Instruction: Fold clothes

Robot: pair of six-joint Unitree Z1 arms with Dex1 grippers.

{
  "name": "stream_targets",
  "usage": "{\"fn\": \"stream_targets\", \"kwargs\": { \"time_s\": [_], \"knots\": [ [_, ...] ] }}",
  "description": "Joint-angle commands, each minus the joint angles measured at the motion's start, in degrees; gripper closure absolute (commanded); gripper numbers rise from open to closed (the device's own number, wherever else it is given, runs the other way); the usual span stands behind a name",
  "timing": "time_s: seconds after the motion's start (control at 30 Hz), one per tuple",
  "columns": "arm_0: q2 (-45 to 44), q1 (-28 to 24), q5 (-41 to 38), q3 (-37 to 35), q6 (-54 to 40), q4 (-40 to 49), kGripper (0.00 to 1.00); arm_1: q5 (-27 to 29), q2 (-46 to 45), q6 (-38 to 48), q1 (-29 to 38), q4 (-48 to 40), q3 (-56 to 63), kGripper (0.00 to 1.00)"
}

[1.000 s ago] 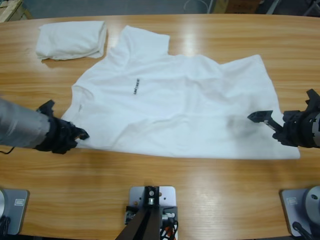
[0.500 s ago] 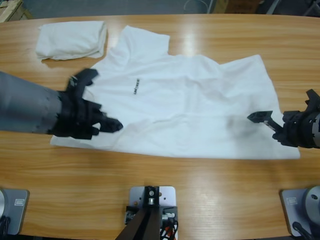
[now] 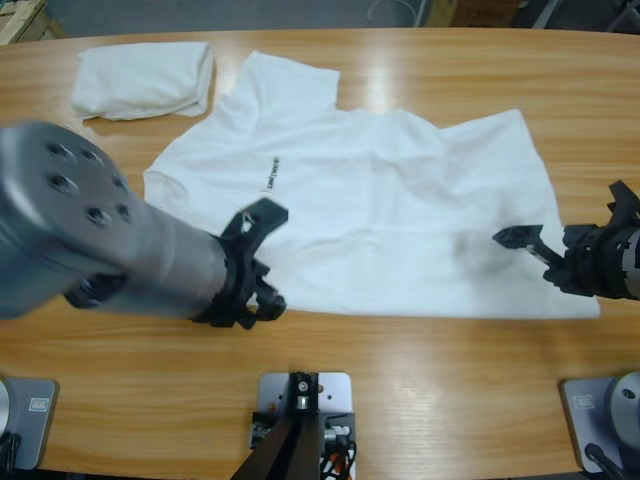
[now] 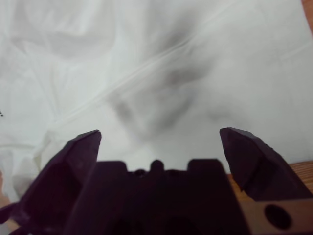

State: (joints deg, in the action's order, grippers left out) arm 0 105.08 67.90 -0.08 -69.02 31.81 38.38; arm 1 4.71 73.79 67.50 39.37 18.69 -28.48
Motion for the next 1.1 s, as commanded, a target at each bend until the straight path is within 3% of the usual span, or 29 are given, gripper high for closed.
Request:
{"fn": "stream_targets", "kwargs": {
  "time_s": [0.03,0.3,0.57,1.0,1.1],
  "knots": [
    [5.8,0.25,9.1,0.06,1.12,3.54,0.44,-1.26,-1.89,-1.51,0.7,-1.13,1.85,0.009],
    [7.15,-0.54,9.15,-0.91,0.33,3.75,0.478,-1.37,-1.79,-1.67,0.7,-1.53,2.02,0.009],
    [4.52,-0.12,11.07,-9.68,-4.24,5.81,0.478,-1.54,-1.1,-1.81,0.7,-1.99,2.11,0.009],
    [9.28,2.02,9.31,-7.67,-2.78,9.34,0.482,-1.72,-1.14,-2.11,0.7,-2.17,2.29,0.009],
    [9.79,2.23,9.12,-8.15,-2.77,9.34,0.64,-1.72,-0.86,-2.11,0.7,-2.38,2.34,0.009]
  ]
}}
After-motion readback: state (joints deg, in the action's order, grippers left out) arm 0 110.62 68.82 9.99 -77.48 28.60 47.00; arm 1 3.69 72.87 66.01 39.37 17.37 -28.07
